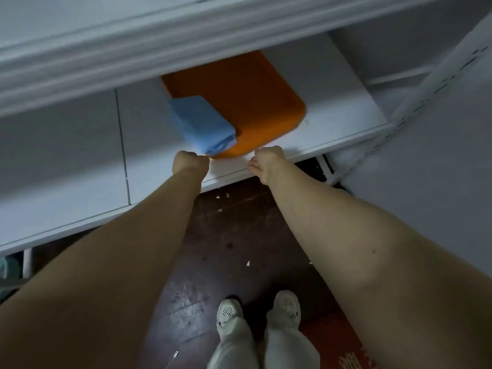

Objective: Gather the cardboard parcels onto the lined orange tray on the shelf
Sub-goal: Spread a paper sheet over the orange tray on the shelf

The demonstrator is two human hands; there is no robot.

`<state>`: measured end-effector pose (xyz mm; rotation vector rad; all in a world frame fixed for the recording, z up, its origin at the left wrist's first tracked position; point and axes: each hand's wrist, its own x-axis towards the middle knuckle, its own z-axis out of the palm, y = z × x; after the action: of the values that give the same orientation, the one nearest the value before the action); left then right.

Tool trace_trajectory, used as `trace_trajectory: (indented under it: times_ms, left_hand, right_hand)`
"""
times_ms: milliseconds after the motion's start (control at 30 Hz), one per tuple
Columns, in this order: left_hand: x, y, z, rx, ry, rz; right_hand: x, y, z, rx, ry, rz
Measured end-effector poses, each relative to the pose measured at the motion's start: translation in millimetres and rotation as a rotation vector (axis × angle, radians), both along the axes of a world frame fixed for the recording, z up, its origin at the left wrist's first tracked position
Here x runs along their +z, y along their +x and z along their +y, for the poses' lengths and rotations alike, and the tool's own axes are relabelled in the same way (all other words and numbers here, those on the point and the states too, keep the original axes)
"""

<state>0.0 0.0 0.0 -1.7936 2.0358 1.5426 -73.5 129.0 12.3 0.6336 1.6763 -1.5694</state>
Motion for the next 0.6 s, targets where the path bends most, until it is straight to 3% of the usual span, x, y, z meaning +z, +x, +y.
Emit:
trace_trajectory:
  times_ms: [333, 467, 600]
  left_hand:
    - [-14.2, -18.3, -12.6, 0.088, 0.052, 0.086]
    - [-11.9, -25.2, -14.8, 0.142, 0.109, 0.083]
    - [-18.3, -29.0, -20.5, 0.146, 0.131, 0.092]
  right_hand:
    - [-35.7, -19.2, -29.7, -0.177, -0.035, 0.021]
    - [-44.2, -26.5, -35.4, -0.194, -0.153, -0.004]
    - [-48.7, -29.5, -33.8, -0.195, -0.125, -0.013]
